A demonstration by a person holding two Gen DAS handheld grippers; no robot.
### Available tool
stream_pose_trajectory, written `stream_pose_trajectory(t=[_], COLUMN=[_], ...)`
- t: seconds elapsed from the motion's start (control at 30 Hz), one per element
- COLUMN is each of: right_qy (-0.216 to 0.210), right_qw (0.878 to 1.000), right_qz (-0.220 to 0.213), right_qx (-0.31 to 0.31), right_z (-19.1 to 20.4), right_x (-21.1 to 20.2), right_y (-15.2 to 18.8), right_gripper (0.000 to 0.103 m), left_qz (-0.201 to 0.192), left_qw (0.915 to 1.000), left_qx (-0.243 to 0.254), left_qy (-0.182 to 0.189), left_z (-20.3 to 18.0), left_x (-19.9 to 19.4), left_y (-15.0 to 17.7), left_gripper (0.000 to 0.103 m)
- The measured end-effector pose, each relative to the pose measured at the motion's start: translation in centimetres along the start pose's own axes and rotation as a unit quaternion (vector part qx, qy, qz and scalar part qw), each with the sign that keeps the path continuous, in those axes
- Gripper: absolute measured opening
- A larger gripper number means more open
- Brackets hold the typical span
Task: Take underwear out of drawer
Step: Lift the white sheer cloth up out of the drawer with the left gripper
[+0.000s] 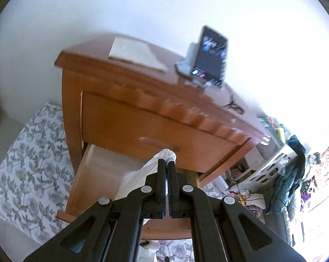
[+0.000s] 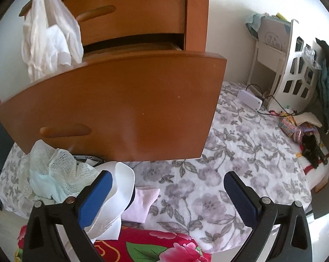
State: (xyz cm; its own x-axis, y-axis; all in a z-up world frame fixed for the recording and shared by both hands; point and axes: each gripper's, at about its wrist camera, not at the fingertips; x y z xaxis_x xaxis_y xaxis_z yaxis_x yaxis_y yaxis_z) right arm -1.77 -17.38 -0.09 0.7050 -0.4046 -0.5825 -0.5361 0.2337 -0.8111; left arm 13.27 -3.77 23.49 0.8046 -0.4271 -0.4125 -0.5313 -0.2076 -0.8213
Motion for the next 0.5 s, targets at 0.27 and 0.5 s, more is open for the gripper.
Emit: stream_pose_trajectory(t=[0.27,0.5], right_qy=[0.006,0.014], right_qw=[0.999,0.997], right_qz=[-0.032,-0.078], right_qx=[-0.012,-0.010], right_z=[0.4,0.4], right_x=[-1.2,-3.2], right_y=[-0.4,-1.0], right_gripper=[0.103,0.103], left_qz=[-0.028,-0.052], left_qw=[0.9986,0.9952], left_qx=[0.015,0.028], left_qy=[0.043,0.077], left_z=[-1.9,-2.7], left_x=[-4.4,-8.4], left_y=[-1.1,-1.4], left_gripper=[0.001,0.001])
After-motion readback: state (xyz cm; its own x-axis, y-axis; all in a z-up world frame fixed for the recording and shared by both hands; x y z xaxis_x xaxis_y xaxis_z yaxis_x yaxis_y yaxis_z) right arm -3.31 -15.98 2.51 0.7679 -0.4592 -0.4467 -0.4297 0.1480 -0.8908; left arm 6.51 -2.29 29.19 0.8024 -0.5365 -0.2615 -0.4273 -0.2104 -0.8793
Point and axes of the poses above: each gripper's, at about its wrist camera, not at the fingertips, and x roughly the way its jaws point, z to its left, y to its underside, and after that the axes turned 14 degrees about -z, right-handed
